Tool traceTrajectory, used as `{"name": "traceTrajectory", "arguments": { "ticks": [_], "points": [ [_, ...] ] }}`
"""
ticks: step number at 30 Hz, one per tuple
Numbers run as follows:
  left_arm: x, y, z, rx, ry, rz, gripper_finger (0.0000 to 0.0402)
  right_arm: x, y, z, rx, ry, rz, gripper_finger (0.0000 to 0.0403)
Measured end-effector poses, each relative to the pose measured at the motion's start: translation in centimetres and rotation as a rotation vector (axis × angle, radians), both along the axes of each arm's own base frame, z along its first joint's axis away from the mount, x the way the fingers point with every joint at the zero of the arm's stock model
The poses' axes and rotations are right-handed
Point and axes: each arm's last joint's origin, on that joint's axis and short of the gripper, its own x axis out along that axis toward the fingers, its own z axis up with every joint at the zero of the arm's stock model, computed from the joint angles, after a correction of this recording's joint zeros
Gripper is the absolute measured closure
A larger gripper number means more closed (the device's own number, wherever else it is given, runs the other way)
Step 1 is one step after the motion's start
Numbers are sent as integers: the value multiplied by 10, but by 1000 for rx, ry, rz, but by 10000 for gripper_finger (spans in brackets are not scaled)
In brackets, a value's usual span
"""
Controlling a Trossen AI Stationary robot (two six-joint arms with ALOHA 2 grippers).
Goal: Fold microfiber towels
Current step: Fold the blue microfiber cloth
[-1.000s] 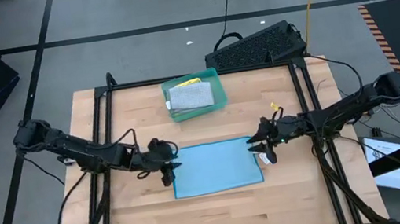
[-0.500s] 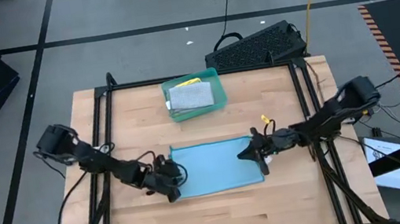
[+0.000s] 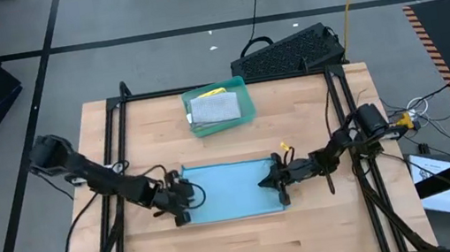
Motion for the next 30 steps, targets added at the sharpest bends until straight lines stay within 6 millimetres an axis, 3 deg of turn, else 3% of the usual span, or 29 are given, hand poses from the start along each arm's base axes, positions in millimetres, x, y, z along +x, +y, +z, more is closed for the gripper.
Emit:
{"name": "traceTrajectory", "arguments": {
  "ticks": [6, 11, 18, 21, 26, 30],
  "points": [
    [-15, 13, 19, 49, 11, 76, 325, 0, 1, -7, 51, 18, -26, 401],
    [-14, 10, 27, -1, -63, 101, 325, 1, 6, 9, 91, -59, 0, 401],
    [-3, -9, 37, -77, -267, 91, 325, 0, 7, 43, 34, -142, 57, 401],
    [0, -19, 39, -94, -326, 79, 325, -3, 6, 46, 7, -85, 65, 401],
    [-6, -37, 26, -30, -281, 28, 319, -10, 7, 43, -1, 17, 68, 401],
    [-8, -54, 18, -3, -183, -50, 281, -12, 12, 41, -2, 35, 86, 401]
  ]
}}
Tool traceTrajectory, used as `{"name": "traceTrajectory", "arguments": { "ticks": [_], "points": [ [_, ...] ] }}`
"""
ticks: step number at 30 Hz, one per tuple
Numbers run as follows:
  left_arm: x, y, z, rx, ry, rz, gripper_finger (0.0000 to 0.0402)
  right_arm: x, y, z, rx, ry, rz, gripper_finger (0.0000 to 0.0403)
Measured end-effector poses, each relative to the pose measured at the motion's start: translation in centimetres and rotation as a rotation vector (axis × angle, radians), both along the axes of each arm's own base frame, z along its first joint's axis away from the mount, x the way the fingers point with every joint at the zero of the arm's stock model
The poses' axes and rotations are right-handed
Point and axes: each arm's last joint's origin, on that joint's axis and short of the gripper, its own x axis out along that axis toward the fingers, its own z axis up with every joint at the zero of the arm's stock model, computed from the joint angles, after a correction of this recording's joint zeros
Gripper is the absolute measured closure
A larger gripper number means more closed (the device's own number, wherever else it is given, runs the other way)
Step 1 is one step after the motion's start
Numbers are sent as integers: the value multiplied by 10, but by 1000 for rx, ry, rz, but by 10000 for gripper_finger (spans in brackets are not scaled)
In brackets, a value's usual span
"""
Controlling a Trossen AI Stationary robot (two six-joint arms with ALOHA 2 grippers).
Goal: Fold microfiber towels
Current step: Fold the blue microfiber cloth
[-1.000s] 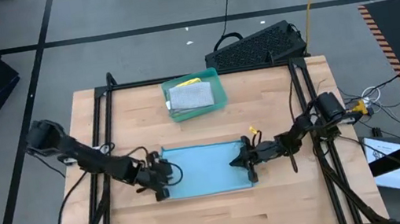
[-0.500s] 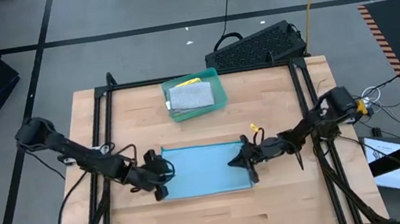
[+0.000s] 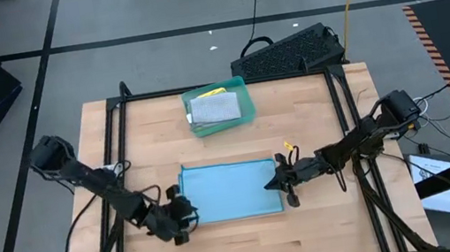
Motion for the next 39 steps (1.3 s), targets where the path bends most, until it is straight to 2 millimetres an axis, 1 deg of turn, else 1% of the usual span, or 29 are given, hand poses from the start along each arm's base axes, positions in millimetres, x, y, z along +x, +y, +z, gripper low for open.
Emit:
{"name": "traceTrajectory", "arguments": {
  "ticks": [5, 7, 9, 12, 17, 20, 23, 25, 28, 29, 32, 34, 37, 39],
  "points": [
    [-7, -14, -4, 77, 149, -28, 201, 0, 2, 2, 9, -19, 5, 401],
    [-11, -18, -6, 91, 193, -46, 177, 1, 2, 3, 14, -36, 2, 401],
    [-12, -21, -9, 87, 213, -64, 166, 2, 2, 4, 17, -48, 3, 401],
    [-14, -24, -15, 109, 244, -77, 166, 3, 3, 7, 22, -75, 4, 401],
    [-13, -26, -28, 194, 281, -146, 190, 4, 3, 9, 26, -103, 6, 401],
    [-12, -27, -32, 224, 298, -181, 222, 4, 3, 9, 43, -101, -5, 401],
    [-13, -27, -33, 227, 314, -195, 274, 4, 2, 9, 73, -95, -56, 401],
    [-13, -27, -31, 218, 309, -201, 318, 6, 3, 10, 84, -87, -136, 401],
    [-12, -23, -25, 221, 315, -187, 383, 13, 11, 15, 62, -89, -185, 400],
    [-12, -21, -22, 214, 313, -175, 390, 17, 15, 19, 55, -97, -191, 398],
    [-1, -23, -5, 147, 247, -131, 386, 33, 27, 33, 37, -127, -188, 389],
    [4, -19, 2, 130, 234, -107, 387, 45, 34, 43, 42, -149, -199, 378],
    [17, -17, 12, 80, 218, -88, 396, 64, 42, 55, 61, -186, -198, 353],
    [23, -15, 19, 41, 211, -74, 393, 77, 49, 60, 42, -205, -185, 332]
  ]
}}
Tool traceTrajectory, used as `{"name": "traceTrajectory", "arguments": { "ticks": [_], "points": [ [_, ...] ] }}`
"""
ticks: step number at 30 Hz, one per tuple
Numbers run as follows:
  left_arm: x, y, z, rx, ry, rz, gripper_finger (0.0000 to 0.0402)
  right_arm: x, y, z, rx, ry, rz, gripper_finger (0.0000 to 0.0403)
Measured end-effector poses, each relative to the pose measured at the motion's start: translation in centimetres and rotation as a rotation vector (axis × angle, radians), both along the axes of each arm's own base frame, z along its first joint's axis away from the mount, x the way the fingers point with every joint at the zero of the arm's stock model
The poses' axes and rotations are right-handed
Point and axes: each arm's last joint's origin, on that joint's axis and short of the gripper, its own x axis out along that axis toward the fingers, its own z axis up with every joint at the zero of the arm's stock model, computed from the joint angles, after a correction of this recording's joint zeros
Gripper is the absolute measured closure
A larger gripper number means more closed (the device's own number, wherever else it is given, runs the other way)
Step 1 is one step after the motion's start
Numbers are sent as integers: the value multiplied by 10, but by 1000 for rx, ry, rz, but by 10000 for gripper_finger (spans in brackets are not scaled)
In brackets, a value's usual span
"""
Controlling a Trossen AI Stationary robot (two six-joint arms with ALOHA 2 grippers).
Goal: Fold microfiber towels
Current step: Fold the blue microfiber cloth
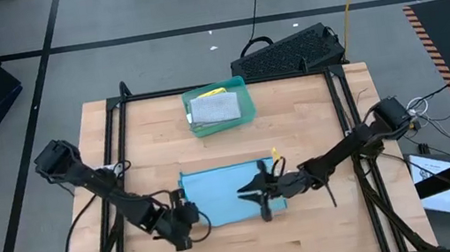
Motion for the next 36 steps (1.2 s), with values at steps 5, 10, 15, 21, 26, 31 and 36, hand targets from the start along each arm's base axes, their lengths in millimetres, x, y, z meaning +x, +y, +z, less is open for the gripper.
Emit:
{"name": "traceTrajectory", "arguments": {
  "ticks": [5, 10, 15, 21, 26, 31, 36],
  "points": [
    [19, 5, 12, -104, -53, 33, 387, 34, 22, -4, -54, -10, 41, 275],
    [28, 7, 21, -162, -73, 10, 393, 66, 42, -15, -58, 37, 72, 236],
    [32, 10, 23, -221, -55, 17, 386, 82, 53, -27, -61, 80, 74, 230],
    [37, 16, 24, -246, -69, 35, 391, 92, 59, -36, -70, 87, 80, 236],
    [39, 16, 26, -262, -84, 28, 383, 94, 58, -39, -98, 84, 24, 236],
    [40, 17, 26, -267, -87, 29, 396, 94, 57, -38, -137, 71, -9, 268],
    [41, 16, 27, -263, -100, 11, 378, 95, 57, -38, -140, 74, 27, 342]
  ]
}}
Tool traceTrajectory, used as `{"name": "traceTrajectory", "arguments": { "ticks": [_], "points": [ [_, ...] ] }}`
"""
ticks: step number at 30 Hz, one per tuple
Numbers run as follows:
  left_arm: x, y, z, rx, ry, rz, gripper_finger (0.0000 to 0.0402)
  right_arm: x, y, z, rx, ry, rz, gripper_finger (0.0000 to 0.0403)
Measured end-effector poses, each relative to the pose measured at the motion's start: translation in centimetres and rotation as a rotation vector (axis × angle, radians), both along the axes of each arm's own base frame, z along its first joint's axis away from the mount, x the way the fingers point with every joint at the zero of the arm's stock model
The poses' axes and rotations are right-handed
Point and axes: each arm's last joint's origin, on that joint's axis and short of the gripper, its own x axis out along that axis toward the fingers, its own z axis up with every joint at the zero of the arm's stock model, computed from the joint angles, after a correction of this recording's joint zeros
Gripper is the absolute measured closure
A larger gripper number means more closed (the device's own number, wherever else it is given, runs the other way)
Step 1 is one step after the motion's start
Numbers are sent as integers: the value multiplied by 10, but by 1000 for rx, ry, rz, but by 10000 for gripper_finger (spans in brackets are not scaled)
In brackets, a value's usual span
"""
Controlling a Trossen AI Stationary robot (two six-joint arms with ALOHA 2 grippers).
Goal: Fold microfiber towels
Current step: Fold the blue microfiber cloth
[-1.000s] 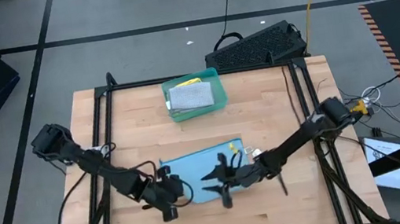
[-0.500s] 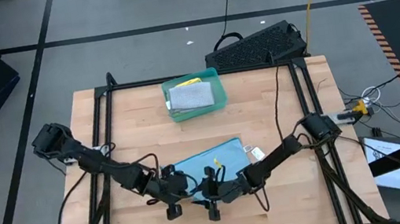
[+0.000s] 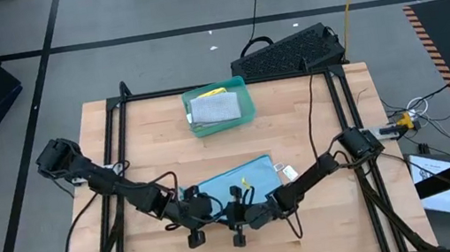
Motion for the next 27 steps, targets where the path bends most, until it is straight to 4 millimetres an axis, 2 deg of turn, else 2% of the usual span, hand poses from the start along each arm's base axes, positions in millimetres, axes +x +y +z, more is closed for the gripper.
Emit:
{"name": "traceTrajectory", "arguments": {
  "ticks": [4, 8, 14, 20, 23, 27],
  "points": [
    [2, -1, 2, 33, -47, -53, 379, 0, 0, 0, 2, 6, 19, 392],
    [1, -4, 3, 138, -100, -89, 361, -1, 0, -3, -10, 35, 21, 393],
    [-11, -14, -1, 275, -115, -71, 252, -7, 0, -1, -35, 128, 76, 398],
    [-39, -23, -28, 418, -95, -79, 134, -10, -1, 3, -44, 172, 129, 397],
    [-54, -19, -46, 480, -73, -74, 102, -11, 0, 4, -37, 180, 151, 397],
    [-69, -17, -61, 486, -41, -85, 99, -12, -1, 1, -51, 203, 155, 398]
  ]
}}
